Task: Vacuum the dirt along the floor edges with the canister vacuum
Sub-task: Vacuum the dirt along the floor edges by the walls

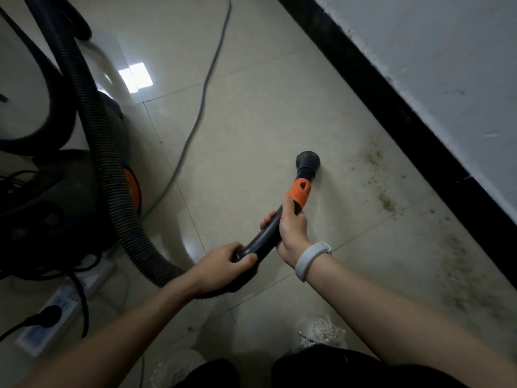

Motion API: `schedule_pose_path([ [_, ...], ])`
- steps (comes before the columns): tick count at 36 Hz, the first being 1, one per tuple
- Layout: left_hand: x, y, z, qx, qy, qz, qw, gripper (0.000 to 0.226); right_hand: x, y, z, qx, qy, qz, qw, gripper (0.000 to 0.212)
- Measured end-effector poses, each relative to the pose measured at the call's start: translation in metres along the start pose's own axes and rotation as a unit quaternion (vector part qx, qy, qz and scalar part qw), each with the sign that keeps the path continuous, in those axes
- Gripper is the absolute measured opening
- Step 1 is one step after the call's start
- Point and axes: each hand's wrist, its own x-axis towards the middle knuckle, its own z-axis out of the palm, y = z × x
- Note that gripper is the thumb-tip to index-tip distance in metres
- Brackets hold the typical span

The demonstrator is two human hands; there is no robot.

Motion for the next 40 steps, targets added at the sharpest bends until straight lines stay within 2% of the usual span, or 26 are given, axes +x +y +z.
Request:
schedule_pose_path([
  [5, 0.021, 0.023, 0.005, 0.028, 0.05, 0.045, 0.997, 0.025, 0.01, -0.024, -0.019, 0.039, 0.07, -0.02, 0.997, 0.028],
  [9, 0.039, 0.039, 0.003, 0.053, 0.033, 0.064, 0.996, 0.035, 0.021, -0.038, -0.028, 0.063, 0.099, -0.028, 0.993, 0.027],
  [12, 0.055, 0.048, -0.002, 0.043, 0.039, 0.061, 0.996, 0.033, 0.033, -0.055, -0.023, 0.059, 0.08, -0.018, 0.995, 0.025],
  [18, 0.083, 0.057, -0.02, -0.021, 0.093, 0.027, 0.995, 0.027, 0.067, -0.087, 0.019, 0.02, -0.009, -0.006, 1.0, 0.023],
  [21, 0.09, 0.057, -0.035, -0.03, 0.051, 0.006, 0.998, 0.03, 0.072, -0.092, 0.026, 0.019, -0.036, 0.012, 0.999, 0.021],
  [26, 0.095, 0.083, -0.053, 0.106, -0.021, -0.001, 0.994, 0.031, 0.068, -0.095, 0.012, 0.074, 0.005, 0.03, 0.997, 0.023],
  [30, 0.103, 0.122, -0.066, 0.197, -0.077, 0.007, 0.977, 0.032, 0.064, -0.117, -0.006, 0.12, 0.046, 0.034, 0.991, 0.023],
  [35, 0.127, 0.167, -0.082, 0.231, -0.093, 0.023, 0.968, 0.033, 0.074, -0.156, -0.013, 0.163, 0.074, 0.04, 0.983, 0.025],
  [40, 0.146, 0.173, -0.093, 0.216, -0.087, 0.033, 0.972, 0.033, 0.09, -0.174, -0.004, 0.165, 0.071, 0.044, 0.983, 0.026],
])
